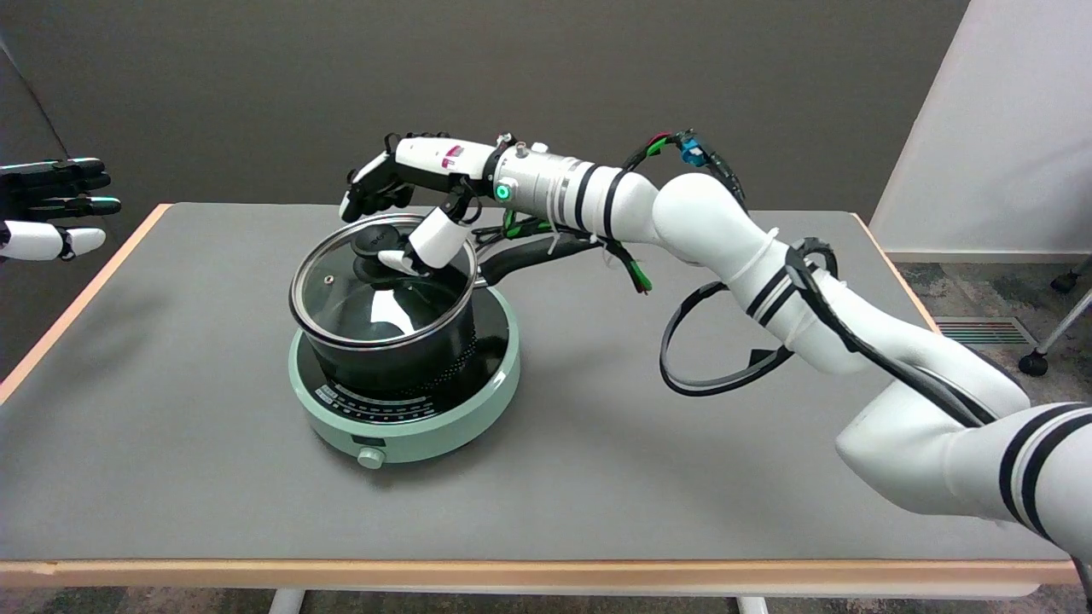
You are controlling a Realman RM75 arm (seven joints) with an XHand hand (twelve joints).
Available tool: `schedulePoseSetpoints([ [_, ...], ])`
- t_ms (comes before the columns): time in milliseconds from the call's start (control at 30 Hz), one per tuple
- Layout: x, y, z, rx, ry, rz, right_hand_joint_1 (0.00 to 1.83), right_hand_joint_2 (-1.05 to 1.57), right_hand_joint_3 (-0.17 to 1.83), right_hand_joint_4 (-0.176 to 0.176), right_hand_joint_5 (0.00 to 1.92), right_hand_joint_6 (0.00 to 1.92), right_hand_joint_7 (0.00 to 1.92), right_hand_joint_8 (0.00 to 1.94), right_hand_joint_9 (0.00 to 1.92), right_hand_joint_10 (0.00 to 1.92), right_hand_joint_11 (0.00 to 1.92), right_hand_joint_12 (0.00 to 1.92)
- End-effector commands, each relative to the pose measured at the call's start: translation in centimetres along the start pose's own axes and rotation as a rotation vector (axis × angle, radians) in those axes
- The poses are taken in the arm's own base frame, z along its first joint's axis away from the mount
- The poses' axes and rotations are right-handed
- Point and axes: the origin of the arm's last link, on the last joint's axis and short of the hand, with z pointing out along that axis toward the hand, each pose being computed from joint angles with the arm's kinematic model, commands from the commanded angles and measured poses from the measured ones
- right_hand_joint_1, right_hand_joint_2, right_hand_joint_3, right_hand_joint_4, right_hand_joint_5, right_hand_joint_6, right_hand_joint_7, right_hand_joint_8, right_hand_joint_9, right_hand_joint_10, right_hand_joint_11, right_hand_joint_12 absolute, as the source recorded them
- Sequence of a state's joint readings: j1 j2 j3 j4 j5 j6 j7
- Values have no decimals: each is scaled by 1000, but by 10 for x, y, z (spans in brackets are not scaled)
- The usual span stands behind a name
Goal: Place the pot lid onto the soup pot.
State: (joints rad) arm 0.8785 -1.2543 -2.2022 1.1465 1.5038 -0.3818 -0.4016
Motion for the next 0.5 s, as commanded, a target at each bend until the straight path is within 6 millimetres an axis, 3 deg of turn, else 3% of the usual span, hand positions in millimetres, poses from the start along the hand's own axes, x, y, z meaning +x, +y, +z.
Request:
schedulePoseSetpoints([
  [33,2,2,-12,7,14,2,937,553,939,72,662,379,806,297,625,460,400,969],
  [167,9,-2,-19,19,50,0,926,575,902,62,666,364,892,409,706,560,409,965],
  [500,29,-18,-29,60,134,2,905,620,878,37,670,373,893,407,722,591,418,999],
])
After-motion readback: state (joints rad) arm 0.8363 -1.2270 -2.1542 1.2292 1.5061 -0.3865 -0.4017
